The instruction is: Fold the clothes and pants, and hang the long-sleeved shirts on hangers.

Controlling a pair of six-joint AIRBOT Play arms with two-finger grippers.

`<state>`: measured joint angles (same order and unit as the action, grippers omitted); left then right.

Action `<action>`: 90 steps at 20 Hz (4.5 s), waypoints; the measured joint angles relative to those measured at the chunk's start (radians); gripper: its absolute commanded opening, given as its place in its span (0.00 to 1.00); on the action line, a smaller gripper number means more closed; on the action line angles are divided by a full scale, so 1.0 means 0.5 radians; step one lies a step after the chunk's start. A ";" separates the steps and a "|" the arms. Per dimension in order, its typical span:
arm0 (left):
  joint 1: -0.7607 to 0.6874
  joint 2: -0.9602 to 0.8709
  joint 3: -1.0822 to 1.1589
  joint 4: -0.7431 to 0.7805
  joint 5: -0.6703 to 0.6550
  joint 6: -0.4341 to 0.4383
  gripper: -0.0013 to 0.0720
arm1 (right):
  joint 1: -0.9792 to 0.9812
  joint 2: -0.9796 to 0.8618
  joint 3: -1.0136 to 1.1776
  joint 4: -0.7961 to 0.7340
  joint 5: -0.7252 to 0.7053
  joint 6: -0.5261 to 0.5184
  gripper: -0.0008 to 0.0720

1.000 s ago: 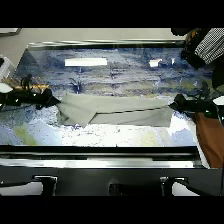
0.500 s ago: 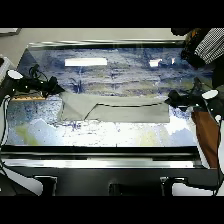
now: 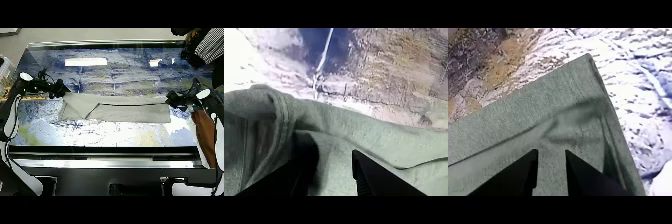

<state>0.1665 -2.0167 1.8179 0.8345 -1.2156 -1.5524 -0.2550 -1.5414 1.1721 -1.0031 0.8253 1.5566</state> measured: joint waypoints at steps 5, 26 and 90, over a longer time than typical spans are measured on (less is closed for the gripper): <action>0.043 0.053 0.249 0.016 -0.175 -0.002 0.46 | -0.174 -0.007 0.184 -0.022 0.333 0.047 0.68; -0.056 0.526 0.422 0.529 -0.583 -0.096 0.46 | -0.121 -0.455 0.264 0.165 0.688 -0.308 0.59; -1.785 -0.494 0.369 -0.789 0.711 -0.468 0.04 | -0.045 0.419 1.369 -0.423 1.597 0.263 0.06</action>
<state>-0.7261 -2.2635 2.0026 0.4400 -0.8600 -1.7866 -0.2775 -1.3319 1.8568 -1.2148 1.6238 1.6882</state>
